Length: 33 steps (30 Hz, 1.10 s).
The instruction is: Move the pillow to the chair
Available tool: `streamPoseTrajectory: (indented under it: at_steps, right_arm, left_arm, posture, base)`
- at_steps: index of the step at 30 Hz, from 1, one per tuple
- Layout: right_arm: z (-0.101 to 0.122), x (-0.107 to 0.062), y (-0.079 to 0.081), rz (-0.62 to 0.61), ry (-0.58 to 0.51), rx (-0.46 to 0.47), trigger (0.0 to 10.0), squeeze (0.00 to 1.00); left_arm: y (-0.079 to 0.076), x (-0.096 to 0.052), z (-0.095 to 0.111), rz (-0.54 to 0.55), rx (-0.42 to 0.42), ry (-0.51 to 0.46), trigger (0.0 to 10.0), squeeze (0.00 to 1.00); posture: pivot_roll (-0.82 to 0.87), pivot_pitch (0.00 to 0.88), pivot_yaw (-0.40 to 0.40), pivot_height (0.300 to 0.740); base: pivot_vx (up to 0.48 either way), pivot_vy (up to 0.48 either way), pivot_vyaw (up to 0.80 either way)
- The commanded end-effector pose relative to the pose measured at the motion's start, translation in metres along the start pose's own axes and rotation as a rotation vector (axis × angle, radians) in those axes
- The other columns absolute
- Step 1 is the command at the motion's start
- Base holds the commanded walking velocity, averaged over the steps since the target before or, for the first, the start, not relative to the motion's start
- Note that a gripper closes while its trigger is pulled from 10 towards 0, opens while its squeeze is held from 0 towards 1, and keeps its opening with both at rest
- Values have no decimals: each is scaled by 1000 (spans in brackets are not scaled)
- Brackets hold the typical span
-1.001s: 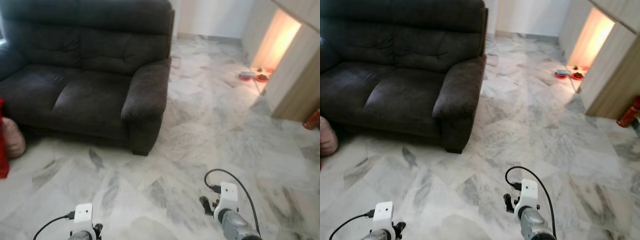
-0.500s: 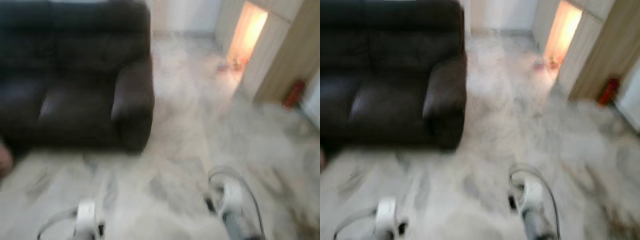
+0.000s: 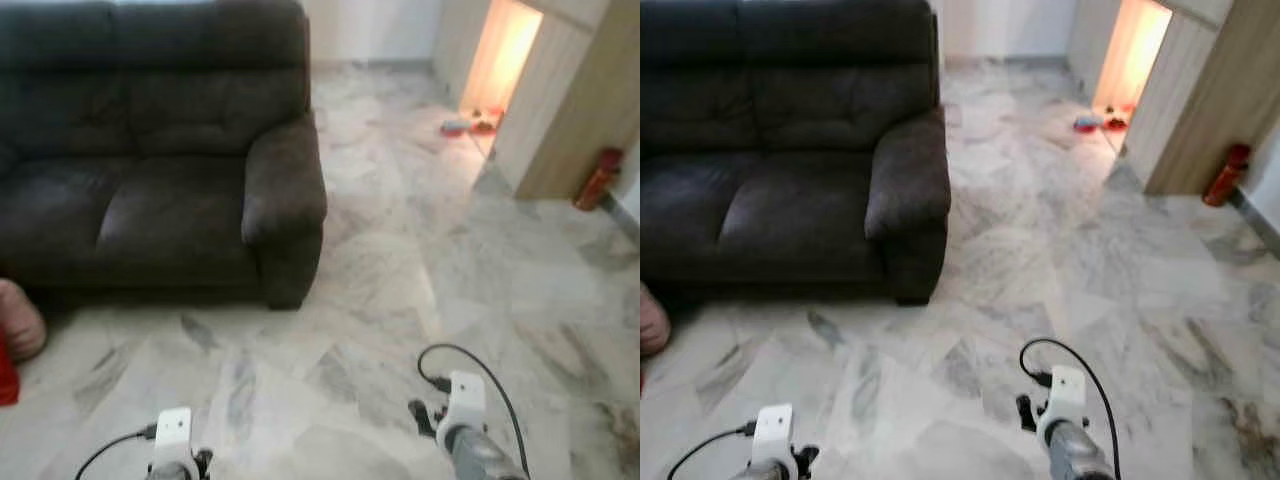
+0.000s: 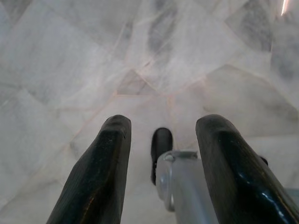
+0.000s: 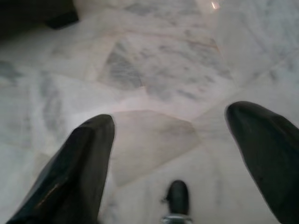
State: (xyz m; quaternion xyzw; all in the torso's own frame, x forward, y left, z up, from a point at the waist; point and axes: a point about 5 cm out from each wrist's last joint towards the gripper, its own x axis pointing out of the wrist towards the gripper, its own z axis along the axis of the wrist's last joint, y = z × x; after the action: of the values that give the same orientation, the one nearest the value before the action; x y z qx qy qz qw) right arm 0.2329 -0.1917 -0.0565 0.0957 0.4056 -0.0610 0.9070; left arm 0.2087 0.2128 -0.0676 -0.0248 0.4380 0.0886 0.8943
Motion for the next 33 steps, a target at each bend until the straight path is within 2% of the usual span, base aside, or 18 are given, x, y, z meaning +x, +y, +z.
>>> streamPoseTrajectory:
  at_steps: [1, 33]
  right_arm:
    - [4, 2, 11, 27, -9, 8, 10000, 0]
    - [4, 2, 12, 34, -6, 1, 10000, 0]
  left_arm:
    - [8, -1, -7, 23, -8, 31, 10000, 0]
    - [8, -1, -6, 23, -9, 29, 10000, 0]
  posture:
    - [23, 0, -32, 740]
    - [32, 0, -36, 740]
  base:
    - [0, 307, 0]
    - [0, 310, 0]
